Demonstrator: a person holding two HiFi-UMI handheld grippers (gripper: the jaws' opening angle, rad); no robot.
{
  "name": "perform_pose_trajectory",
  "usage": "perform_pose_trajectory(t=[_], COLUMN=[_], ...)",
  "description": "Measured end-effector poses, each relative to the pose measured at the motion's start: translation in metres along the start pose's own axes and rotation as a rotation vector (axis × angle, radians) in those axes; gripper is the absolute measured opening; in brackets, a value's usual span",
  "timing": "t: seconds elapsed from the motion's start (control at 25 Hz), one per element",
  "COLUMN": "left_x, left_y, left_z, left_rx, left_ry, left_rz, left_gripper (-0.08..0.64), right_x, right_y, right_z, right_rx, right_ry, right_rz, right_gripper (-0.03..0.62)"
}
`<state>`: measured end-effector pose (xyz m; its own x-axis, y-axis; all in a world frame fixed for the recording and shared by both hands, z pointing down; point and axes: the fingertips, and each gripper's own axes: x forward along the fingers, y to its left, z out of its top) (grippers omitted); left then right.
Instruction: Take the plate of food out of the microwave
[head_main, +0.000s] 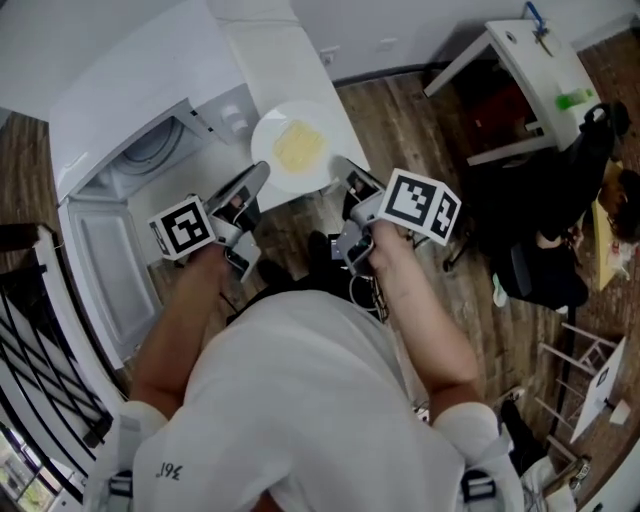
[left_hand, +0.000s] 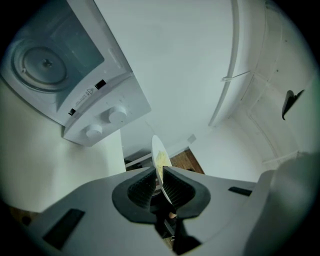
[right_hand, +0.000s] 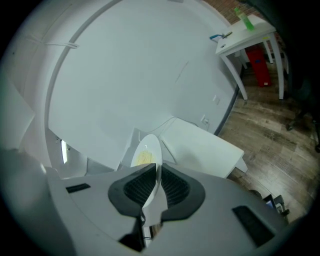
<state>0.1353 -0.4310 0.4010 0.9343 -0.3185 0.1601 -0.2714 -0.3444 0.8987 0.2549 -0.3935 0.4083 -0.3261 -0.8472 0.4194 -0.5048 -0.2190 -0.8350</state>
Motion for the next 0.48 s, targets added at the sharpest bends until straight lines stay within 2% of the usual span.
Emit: perform_pose_trajectory(t=[0.12,0.32,0.48], left_x=[0.018,0.038,0.055], left_y=[-0.005,-0.001,-0.013], left_z=[-0.002,-0.001,0.003], left_rx=[0.014,0.066,0.036], left_ry=[0.029,0.07,0.071], left_rz=[-0.022,0.01,-0.063], left_gripper=[0.048,0.048,0.048], right_x=[-0.006,-0.009,-0.004], right_y=[-0.011,-0.024,-0.028], right_z=[0.013,0.03,0.041], right_rx=[0.005,0.032,0.043], right_ry=[-0.025,-0.058,-0.078], right_rz=[-0.021,-0.034,-0.025], right_gripper=[0.035,0.035,0.035])
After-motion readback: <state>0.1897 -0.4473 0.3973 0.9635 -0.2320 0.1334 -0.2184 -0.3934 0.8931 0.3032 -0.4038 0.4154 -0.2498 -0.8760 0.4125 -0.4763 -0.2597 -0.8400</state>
